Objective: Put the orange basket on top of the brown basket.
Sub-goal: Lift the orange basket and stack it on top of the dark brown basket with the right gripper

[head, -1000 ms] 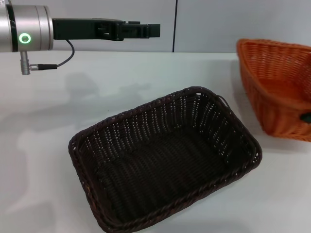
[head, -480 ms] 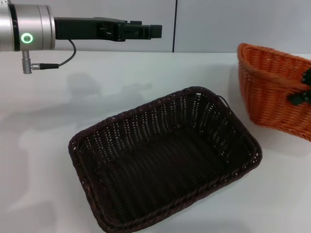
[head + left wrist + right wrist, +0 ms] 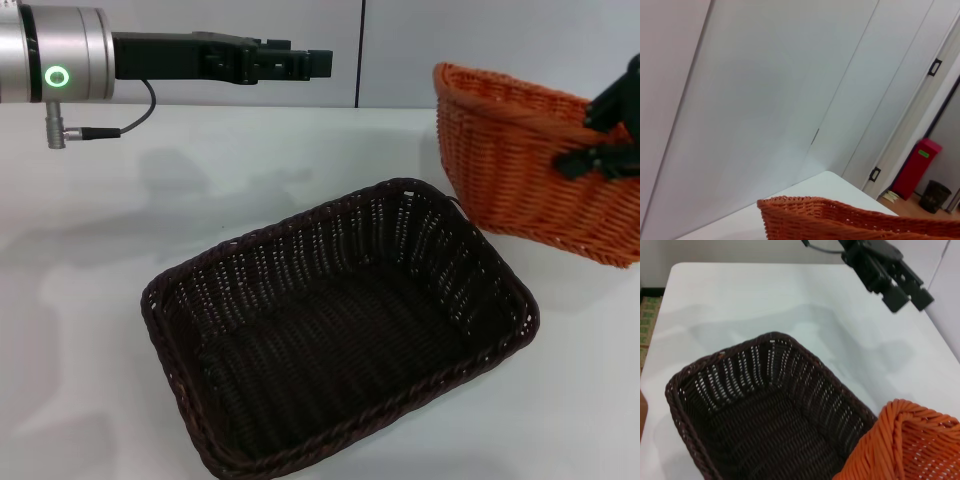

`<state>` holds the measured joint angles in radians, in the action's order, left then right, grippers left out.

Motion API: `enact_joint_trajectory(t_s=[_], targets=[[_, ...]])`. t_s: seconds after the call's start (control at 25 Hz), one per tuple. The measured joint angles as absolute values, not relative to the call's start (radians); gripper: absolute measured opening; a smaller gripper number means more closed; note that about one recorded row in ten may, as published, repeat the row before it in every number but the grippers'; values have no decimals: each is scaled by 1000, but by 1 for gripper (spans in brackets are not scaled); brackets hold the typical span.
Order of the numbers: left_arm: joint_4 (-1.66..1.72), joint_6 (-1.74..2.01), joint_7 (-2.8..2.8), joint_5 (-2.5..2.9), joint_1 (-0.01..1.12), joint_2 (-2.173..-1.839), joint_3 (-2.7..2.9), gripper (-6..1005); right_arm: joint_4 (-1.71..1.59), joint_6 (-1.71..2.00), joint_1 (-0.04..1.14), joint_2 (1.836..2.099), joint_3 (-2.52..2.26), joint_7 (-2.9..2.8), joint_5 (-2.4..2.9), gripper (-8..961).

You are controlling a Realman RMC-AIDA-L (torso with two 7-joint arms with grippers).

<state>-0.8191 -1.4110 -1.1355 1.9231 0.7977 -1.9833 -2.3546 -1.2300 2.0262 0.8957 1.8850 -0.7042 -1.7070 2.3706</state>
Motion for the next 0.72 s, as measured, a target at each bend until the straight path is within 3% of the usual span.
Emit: enact_joint_trajectory(t_s=[0.36, 0.72], targets=[[-818, -1402, -1142, 1924, 798, -1983, -2355, 817, -1231, 2029, 944, 1898, -756, -1711, 2367, 154], [-816, -1387, -1144, 1924, 798, -1981, -2355, 817, -1232, 2034, 985, 1930, -792, -1724, 2364, 153]])
